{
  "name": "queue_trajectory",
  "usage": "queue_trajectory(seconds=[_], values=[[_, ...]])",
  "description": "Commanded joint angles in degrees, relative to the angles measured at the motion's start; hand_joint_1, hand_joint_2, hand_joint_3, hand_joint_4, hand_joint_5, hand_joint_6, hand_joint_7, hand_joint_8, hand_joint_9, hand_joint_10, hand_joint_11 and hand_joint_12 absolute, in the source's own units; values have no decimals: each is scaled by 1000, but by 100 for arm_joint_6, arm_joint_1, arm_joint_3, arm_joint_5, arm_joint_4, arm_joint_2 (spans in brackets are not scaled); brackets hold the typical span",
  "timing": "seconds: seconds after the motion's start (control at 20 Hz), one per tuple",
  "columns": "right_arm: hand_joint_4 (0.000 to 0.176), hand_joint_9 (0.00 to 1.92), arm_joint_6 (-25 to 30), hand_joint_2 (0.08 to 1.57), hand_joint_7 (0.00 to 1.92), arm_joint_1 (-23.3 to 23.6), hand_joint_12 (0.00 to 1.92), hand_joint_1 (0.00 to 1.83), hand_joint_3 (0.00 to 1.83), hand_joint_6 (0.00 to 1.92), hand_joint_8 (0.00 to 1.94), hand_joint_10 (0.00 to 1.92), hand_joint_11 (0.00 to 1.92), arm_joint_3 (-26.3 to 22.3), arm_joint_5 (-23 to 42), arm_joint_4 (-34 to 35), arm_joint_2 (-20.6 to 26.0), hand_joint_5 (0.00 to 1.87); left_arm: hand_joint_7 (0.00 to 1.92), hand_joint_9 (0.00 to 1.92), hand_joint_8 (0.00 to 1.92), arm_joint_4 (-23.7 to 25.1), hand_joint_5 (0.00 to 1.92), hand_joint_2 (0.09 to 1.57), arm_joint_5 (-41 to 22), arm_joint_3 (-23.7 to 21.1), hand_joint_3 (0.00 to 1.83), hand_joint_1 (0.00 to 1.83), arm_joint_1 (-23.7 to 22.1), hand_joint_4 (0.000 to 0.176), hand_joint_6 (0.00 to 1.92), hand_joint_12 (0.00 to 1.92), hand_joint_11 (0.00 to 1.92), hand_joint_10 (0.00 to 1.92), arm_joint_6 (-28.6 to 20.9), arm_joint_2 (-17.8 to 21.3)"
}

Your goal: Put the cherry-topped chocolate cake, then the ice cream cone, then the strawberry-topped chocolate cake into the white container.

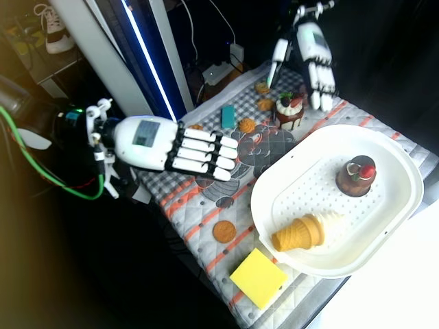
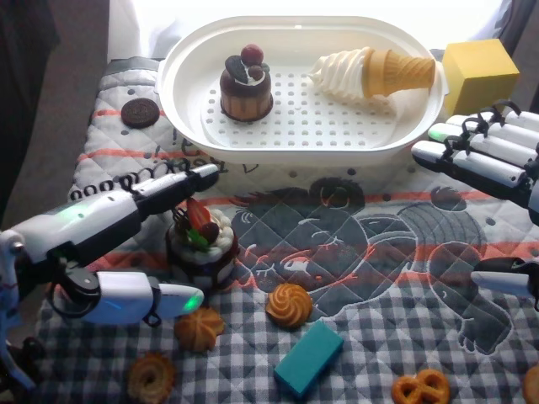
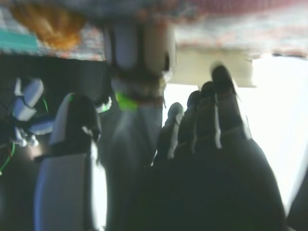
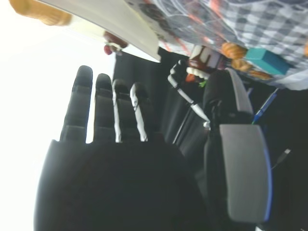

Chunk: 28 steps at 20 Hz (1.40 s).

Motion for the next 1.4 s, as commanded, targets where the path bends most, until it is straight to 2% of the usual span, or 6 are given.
queue_trajectory(seconds=[0.0, 0.05, 0.15, 0.3, 0.75, 1.35], values=[[0, 28, 31, 1175, 0, 23, 352, 613, 0, 0, 0, 34, 0, -11, 686, 32, 28, 0, 200, 38, 36, 71, 139, 1092, -466, 33, 8, 975, -66, 89, 11, 1087, 0, 462, -14, -22], [0, 29, 31, 1172, 0, 4, 297, 605, 0, 0, 0, 32, 0, -11, 692, 50, 28, 0, 230, 72, 516, 68, 315, 1100, -451, 72, 5, 1088, -86, 21, 125, 1754, 19, 1198, -14, -92], [0, 22, 32, 1170, 0, -21, 281, 609, 0, 0, 0, 28, 0, -11, 700, 75, 27, 0, 617, 423, 1383, 58, 595, 1246, -488, 94, 9, 1121, -101, 0, 1214, 1914, 380, 1598, -14, -143], [0, 9, 32, 1183, 0, -70, 170, 611, 3, 0, 0, 19, 0, -11, 733, 126, 26, 0, 818, 763, 1456, 23, 636, 1258, -695, 85, 0, 1165, -113, 0, 1393, 1921, 740, 1644, -14, -119], [0, 3, 46, 1201, 0, -169, 262, 591, 1, 0, 0, 2, 0, -34, 863, 206, 28, 0, 831, 684, 1366, -21, 730, 1222, -1461, 102, 0, 1176, -737, 0, 1301, 1780, 575, 1471, -14, 204], [0, 28, 50, 1217, 0, -187, 703, 543, 0, 0, 0, 11, 0, 5, 880, 215, 2, 0, 803, 640, 1437, -593, 734, 1230, 769, 2109, 0, 1170, -2673, 0, 1280, 1919, 530, 1621, 165, -1457]])
